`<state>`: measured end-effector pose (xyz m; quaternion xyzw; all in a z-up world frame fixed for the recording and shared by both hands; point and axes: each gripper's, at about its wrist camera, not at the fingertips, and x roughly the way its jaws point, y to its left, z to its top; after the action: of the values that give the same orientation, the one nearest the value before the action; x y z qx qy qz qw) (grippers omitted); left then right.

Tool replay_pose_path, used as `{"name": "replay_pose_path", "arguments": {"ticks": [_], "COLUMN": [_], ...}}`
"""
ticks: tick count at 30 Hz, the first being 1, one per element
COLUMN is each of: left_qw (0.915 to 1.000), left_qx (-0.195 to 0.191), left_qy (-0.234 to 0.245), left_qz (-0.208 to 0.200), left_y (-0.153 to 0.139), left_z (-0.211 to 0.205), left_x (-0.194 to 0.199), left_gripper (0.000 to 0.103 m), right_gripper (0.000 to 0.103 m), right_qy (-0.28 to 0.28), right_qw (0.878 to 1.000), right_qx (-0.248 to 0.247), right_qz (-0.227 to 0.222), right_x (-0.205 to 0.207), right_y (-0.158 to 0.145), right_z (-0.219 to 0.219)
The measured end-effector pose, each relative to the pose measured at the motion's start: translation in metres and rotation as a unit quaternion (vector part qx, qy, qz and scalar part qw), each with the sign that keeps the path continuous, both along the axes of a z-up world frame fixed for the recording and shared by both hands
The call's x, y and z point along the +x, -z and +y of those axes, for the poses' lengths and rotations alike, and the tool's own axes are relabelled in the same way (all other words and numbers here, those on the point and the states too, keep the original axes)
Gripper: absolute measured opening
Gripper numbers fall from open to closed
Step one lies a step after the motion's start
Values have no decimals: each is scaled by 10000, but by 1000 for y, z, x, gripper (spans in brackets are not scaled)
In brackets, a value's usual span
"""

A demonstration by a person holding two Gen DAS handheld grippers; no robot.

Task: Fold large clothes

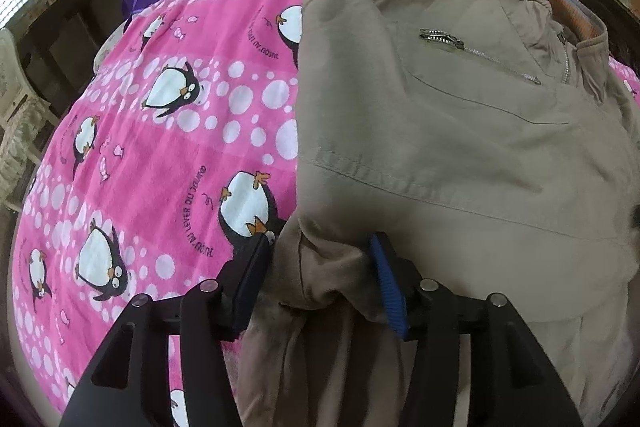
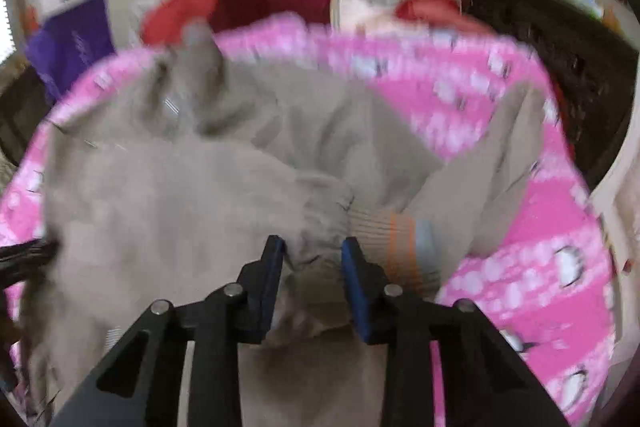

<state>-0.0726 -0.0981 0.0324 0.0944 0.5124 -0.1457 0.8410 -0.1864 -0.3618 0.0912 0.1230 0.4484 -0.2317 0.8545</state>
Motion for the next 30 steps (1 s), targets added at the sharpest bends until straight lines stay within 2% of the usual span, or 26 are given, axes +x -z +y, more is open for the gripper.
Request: {"name": "replay_pose_path", "arguments": {"ticks": [2,4,8,10,12,15,16,19,20,21,22,26,30], "left_qw": [10000,10000,9998,9996,9996,9997,9997,9991,9990,9991,9993,9994,9993], "left_qx": [12,-3,-174,-235,-245,-179,-110,131,160,133,22,-288,-279], "left_qy": [-14,-56,-62,-18,79,180,230,405,417,409,377,215,251], "left_qz": [34,26,-85,-135,-108,7,33,2,-3,20,48,14,39], "left_y": [-3,-9,-26,-31,-31,-24,-22,-17,-17,-18,-21,-32,-33], "left_z": [3,8,13,10,3,-9,-14,-24,-24,-24,-22,-17,-18], "left_x": [0,-2,-4,-7,-10,-16,-17,-24,-24,-23,-22,-19,-19], "left_gripper": [41,41,41,41,41,41,41,41,41,41,41,41,41], "right_gripper": [32,32,43,43,43,43,43,45,53,62,64,64,62], "right_qy": [63,9,29,133,120,217,221,170,208,318,454,1139,1676], "right_qw": [9998,10000,9991,9982,9986,9995,9995,9988,9976,9964,9953,9900,9766], "right_qx": [24,-80,53,68,188,217,228,366,444,456,430,273,805], "right_qz": [183,54,-426,-573,-470,38,56,-295,-487,-637,-744,-793,-1081], "right_x": [9,4,-26,-40,-37,-22,-22,-35,-44,-55,-63,-88,-90], "right_y": [18,7,-22,-27,-18,13,15,-5,-14,-23,-28,-40,-39], "right_z": [-6,1,8,6,2,-4,-4,-5,-8,-13,-20,-72,-126]}}
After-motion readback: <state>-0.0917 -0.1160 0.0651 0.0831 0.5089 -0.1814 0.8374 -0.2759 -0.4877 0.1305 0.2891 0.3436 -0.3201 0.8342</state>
